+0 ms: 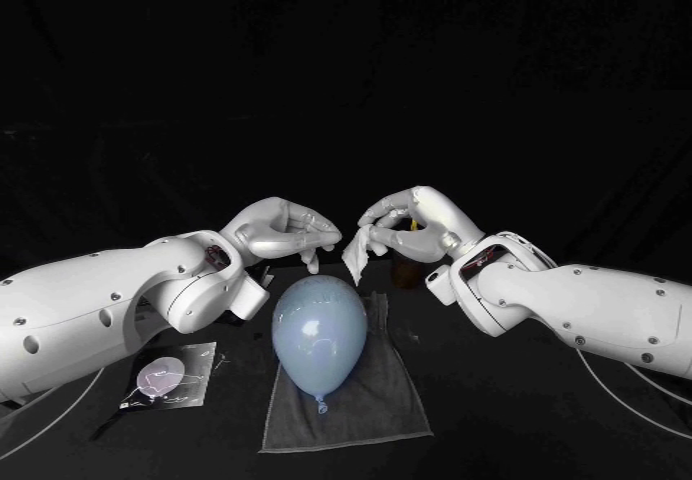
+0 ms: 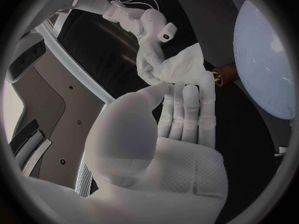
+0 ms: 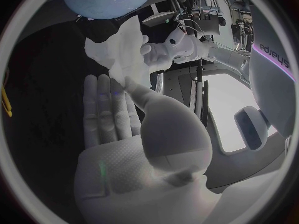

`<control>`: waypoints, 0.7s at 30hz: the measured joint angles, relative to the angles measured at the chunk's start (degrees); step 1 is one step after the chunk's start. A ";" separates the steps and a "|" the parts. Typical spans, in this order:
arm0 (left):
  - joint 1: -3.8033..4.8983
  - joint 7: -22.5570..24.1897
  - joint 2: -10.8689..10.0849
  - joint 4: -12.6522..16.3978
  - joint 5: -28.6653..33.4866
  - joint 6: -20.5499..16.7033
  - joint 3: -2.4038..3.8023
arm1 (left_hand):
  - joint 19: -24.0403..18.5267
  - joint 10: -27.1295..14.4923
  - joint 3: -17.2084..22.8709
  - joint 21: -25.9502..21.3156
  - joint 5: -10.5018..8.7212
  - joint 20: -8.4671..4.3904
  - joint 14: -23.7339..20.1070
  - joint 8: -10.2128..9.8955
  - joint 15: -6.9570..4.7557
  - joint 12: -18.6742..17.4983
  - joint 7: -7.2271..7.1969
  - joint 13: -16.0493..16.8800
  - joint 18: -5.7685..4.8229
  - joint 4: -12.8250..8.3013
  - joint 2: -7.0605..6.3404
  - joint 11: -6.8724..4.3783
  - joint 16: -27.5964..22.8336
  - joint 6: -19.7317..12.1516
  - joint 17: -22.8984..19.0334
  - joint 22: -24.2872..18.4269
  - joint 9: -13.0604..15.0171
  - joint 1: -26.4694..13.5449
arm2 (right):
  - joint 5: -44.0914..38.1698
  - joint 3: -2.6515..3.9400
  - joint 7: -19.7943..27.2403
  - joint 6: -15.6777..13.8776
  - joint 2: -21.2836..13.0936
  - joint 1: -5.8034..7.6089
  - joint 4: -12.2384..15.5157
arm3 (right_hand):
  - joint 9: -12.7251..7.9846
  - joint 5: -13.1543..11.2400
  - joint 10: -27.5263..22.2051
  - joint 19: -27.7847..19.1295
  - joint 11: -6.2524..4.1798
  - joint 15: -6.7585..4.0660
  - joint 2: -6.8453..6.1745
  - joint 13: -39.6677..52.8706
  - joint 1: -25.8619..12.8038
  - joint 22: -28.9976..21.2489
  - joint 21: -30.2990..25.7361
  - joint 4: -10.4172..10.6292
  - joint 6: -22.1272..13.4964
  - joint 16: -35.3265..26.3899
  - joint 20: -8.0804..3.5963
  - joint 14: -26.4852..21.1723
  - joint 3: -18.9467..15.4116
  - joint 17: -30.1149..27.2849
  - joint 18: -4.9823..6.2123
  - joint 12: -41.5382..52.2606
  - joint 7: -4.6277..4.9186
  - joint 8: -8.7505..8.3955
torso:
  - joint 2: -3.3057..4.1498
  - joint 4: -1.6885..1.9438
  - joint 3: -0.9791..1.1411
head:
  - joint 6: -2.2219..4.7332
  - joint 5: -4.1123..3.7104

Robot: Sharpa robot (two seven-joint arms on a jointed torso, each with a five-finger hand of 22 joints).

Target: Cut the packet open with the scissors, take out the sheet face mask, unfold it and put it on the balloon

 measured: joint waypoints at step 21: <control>-0.56 -2.16 2.93 -0.62 -1.58 -4.77 -0.39 | 1.83 0.08 -7.60 -1.21 0.00 0.43 2.20 -4.10 1.04 -0.50 2.17 0.53 -0.40 6.46 -6.50 1.78 0.03 -3.47 1.12 -1.67 -0.50 -6.50 | 6.67 0.00 0.45 0.06 0.68 -0.02 0.82 | 0.06 0.24 0.07 0.00 0.10 0.01 0.00 -0.07 0.00 0.06 0.00 0.00 -0.20 0.00 0.01 0.00 0.31 0.04 0.46 -0.05 0.00 -0.06 | 0.00 0.03 -0.02 | 0.21 0.26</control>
